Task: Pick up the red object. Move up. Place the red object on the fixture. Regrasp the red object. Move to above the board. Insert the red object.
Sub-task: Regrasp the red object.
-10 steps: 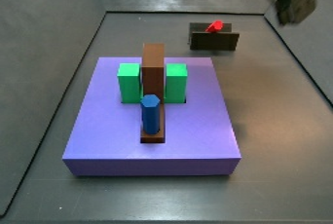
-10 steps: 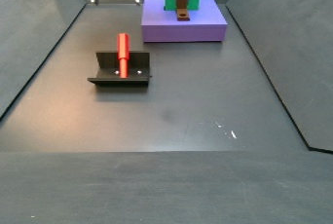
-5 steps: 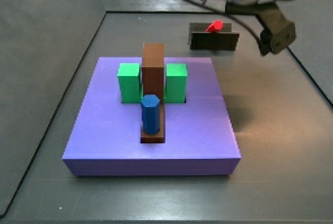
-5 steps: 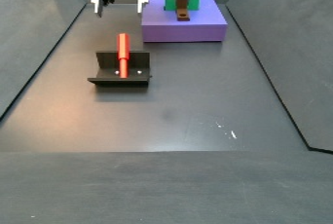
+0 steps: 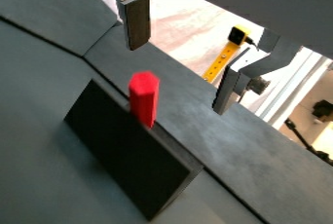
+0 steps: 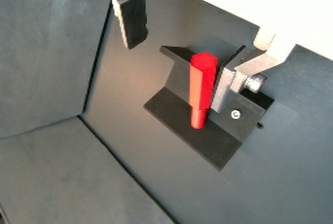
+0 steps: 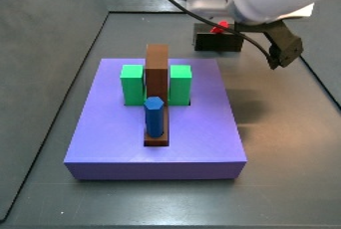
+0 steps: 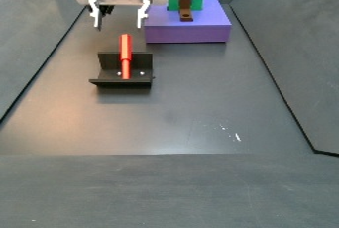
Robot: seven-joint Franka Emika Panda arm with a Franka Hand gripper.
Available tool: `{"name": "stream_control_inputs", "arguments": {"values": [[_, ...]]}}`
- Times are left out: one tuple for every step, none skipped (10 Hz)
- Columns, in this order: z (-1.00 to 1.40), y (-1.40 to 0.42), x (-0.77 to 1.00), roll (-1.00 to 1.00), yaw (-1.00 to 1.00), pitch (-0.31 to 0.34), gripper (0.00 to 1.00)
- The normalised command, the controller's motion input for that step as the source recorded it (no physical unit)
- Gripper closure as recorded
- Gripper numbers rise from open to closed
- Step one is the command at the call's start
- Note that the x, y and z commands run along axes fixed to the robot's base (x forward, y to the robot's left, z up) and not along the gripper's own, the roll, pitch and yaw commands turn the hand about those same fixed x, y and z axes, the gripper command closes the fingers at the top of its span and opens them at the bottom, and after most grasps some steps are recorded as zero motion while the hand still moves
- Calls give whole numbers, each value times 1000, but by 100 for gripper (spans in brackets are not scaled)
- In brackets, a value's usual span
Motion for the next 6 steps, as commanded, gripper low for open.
{"name": "stream_control_inputs", "arguments": {"values": [[-331, 63, 0, 49, 200, -89, 0], [-331, 71, 9, 71, 200, -80, 0], [-306, 57, 23, 49, 206, -80, 0], [-231, 0, 91, 40, 217, -60, 0], [-189, 20, 80, 0, 203, -66, 0], [-114, 34, 23, -97, 163, -86, 0]]}}
